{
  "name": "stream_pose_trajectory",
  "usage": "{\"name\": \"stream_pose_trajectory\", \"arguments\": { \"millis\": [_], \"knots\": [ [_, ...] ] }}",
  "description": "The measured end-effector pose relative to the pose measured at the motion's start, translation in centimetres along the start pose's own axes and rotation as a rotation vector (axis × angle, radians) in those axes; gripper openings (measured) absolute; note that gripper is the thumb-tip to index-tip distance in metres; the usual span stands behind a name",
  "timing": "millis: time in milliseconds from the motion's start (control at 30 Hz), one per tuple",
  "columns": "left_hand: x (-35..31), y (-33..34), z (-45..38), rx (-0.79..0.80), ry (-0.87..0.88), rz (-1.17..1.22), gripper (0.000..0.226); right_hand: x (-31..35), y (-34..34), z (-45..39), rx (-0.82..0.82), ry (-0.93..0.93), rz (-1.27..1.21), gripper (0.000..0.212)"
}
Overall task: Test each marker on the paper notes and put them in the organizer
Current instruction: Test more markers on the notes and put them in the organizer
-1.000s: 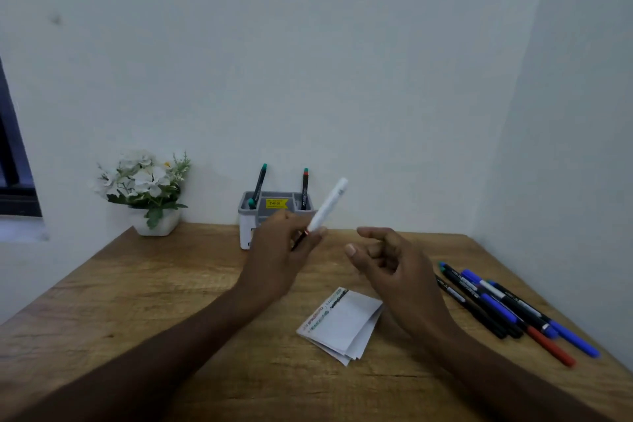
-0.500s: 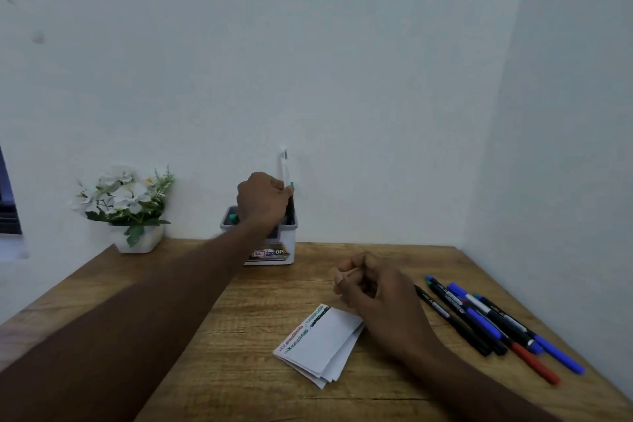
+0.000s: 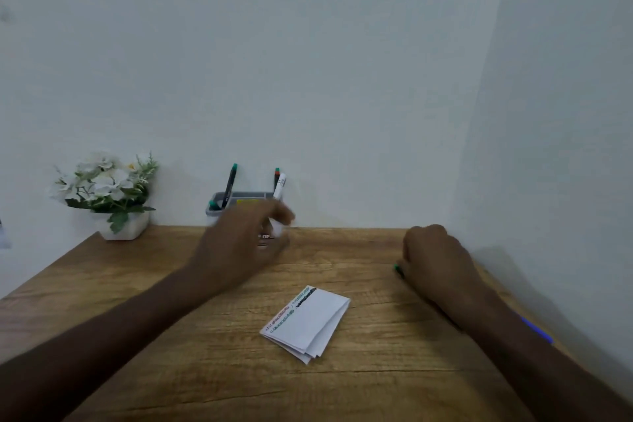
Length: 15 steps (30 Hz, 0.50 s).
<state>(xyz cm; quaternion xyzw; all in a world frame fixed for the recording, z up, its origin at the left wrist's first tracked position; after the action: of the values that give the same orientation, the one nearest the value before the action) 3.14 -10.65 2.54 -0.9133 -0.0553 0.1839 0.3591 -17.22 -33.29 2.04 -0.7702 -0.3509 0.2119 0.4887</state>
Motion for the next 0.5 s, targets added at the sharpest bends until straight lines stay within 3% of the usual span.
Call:
{"name": "stream_pose_trajectory", "arguments": {
  "millis": [67,167,267,500],
  "knots": [
    [-1.0,1.0,2.4,0.195,0.038,0.055,0.024,-0.7,0.0,0.3,0.052,0.024,0.036,0.034],
    [-1.1,2.3,5.4,0.353,0.036,0.147,0.034,0.0,0.4,0.8,0.130,-0.010,0.070,0.025],
    [-0.1,2.6,6.5,0.396,0.043,0.141,0.040,1.0,0.3,1.0,0.173,-0.021,0.014,0.015],
    [0.0,3.4,6.4,0.395,0.097,0.152,0.041,1.4,0.4,0.7,0.255,-0.058,0.071,0.022]
  ]
}}
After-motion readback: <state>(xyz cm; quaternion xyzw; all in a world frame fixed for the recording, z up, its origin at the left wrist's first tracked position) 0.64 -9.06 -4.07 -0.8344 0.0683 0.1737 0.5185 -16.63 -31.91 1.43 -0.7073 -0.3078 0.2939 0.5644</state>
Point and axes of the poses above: each hand's wrist, its own z-axis away from the middle knuckle, its own y-axis out of the palm, x = y × z, the point moved 3 cm from there along -z, towards the middle knuckle, and after that the axes turned 2 degrees about -x, right-handed, at the moved point
